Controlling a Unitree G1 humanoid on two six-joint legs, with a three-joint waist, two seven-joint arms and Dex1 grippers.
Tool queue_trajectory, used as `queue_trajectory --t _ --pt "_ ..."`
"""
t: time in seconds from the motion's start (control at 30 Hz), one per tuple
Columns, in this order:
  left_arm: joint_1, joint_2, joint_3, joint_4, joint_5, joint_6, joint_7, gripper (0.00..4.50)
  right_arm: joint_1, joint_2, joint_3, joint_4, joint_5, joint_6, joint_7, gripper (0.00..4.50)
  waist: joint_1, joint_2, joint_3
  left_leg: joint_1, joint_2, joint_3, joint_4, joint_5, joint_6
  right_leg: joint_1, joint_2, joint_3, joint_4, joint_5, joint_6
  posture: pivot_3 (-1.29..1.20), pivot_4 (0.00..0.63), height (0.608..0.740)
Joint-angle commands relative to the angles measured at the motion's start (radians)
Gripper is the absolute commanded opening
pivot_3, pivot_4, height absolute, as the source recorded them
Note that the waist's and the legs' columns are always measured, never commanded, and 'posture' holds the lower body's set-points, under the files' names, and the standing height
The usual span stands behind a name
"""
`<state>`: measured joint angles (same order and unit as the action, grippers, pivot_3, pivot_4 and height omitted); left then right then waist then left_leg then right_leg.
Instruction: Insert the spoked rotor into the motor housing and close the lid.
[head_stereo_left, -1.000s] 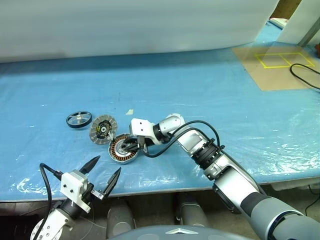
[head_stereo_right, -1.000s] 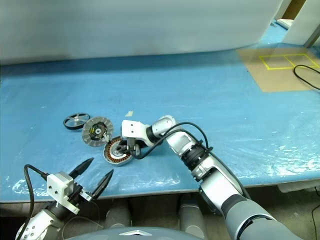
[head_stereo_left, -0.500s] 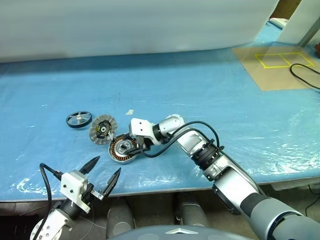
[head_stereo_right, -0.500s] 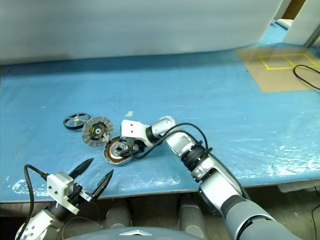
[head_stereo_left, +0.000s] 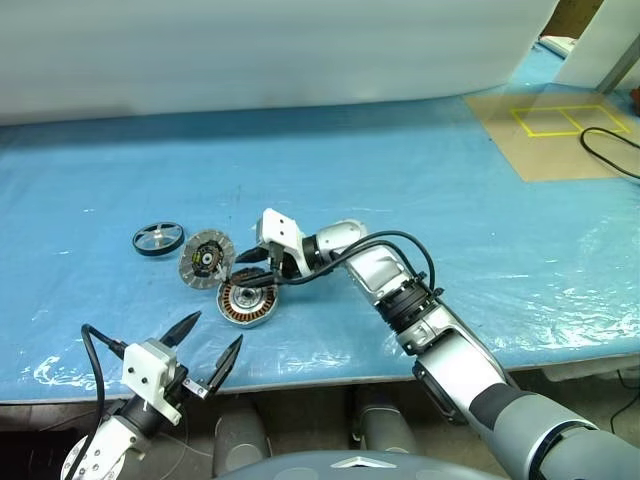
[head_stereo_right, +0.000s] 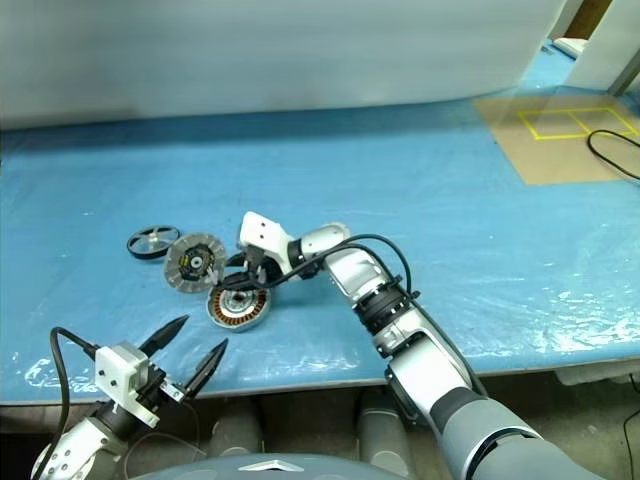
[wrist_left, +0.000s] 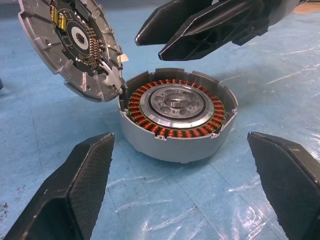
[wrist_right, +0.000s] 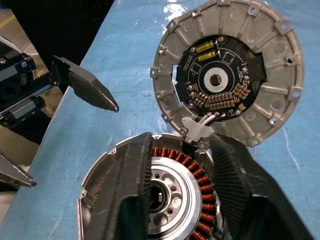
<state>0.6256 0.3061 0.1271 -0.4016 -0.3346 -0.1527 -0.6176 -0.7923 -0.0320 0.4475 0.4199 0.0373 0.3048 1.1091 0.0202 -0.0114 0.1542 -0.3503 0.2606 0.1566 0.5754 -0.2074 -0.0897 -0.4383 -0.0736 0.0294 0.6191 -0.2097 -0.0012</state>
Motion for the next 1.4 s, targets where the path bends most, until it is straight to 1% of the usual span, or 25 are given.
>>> queue_trajectory --t 0.03,0.1,0.23,0.33,0.53,0.83,1.03,1.2,1.27,1.4 --pt "0.005 0.006 0.006 -0.012 -0.014 -0.003 0.001 4.50 0.018 0.010 0.022 -0.025 -0.008 -0.015 -0.012 0.62 0.000 0.000 0.000 0.000 0.000 0.000 0.000 0.000 0.000 0.000 0.000 0.000 0.000 0.000 0.000 0.00 0.150 0.740" --pt "0.005 0.006 0.007 -0.013 -0.015 -0.003 0.002 4.50 0.028 0.016 0.023 -0.030 -0.004 0.000 -0.018 0.05 0.000 0.000 0.000 0.000 0.000 0.000 0.000 0.000 0.000 0.000 0.000 0.000 0.000 0.000 0.000 0.00 0.150 0.740" --pt "0.006 0.009 0.014 -0.014 -0.019 -0.003 0.000 4.50 0.045 -0.007 0.064 -0.062 -0.024 -0.001 0.002 0.05 0.000 0.000 0.000 0.000 0.000 0.000 0.000 0.000 0.000 0.000 0.000 0.000 0.000 0.000 0.000 0.00 0.150 0.740" --pt "0.006 0.012 0.016 -0.014 -0.021 -0.002 0.000 4.50 0.044 -0.013 0.070 -0.074 -0.023 0.006 0.002 0.05 0.001 0.000 0.000 0.000 0.000 0.000 0.000 0.000 0.000 0.000 0.000 0.000 0.000 0.000 0.000 0.00 0.150 0.740" --pt "0.001 0.014 0.014 -0.012 -0.023 -0.001 0.001 4.50 0.034 -0.021 0.083 -0.067 -0.045 -0.007 -0.002 0.05 0.001 0.000 0.000 0.000 0.000 0.000 0.000 0.000 0.000 0.000 0.000 0.000 0.000 0.000 0.000 0.00 0.150 0.740" --pt "-0.002 0.010 0.009 -0.011 -0.020 -0.001 0.007 4.50 0.039 -0.050 0.143 -0.049 -0.115 -0.036 0.000 0.05 0.000 0.000 0.000 0.001 0.000 0.000 0.000 0.000 0.000 0.000 0.000 0.000 0.000 0.000 0.000 0.00 0.150 0.740" --pt "-0.001 0.010 0.007 -0.009 -0.021 -0.001 0.005 4.50 0.036 -0.047 0.136 -0.039 -0.118 -0.036 -0.015 0.05 0.000 0.000 0.000 0.001 0.000 0.000 0.000 0.000 0.000 0.001 0.000 0.000 0.001 0.000 0.000 0.00 0.150 0.740" --pt "-0.008 0.012 0.006 -0.004 -0.021 0.001 0.003 4.50 0.031 -0.060 0.156 -0.025 -0.150 -0.086 -0.020 0.05 0.000 0.000 0.000 0.001 0.000 0.000 0.000 0.000 0.000 0.001 0.000 0.000 0.001 0.000 0.000 0.00 0.150 0.740" --pt "-0.012 0.013 0.005 -0.002 -0.021 0.001 0.001 4.50 0.038 -0.062 0.157 -0.034 -0.140 -0.095 -0.005 0.05 0.000 0.000 0.000 0.001 0.000 0.000 0.000 0.000 0.000 0.001 0.000 0.000 0.001 0.000 0.000 0.00 0.150 0.740" --pt "-0.018 0.014 0.006 0.002 -0.021 0.002 0.000 4.50 0.028 -0.021 0.083 -0.060 -0.040 0.000 0.016 0.05 0.000 0.000 0.000 0.001 0.000 0.000 0.000 0.000 0.000 0.001 0.000 0.000 0.002 0.000 0.000 0.00 0.150 0.740"
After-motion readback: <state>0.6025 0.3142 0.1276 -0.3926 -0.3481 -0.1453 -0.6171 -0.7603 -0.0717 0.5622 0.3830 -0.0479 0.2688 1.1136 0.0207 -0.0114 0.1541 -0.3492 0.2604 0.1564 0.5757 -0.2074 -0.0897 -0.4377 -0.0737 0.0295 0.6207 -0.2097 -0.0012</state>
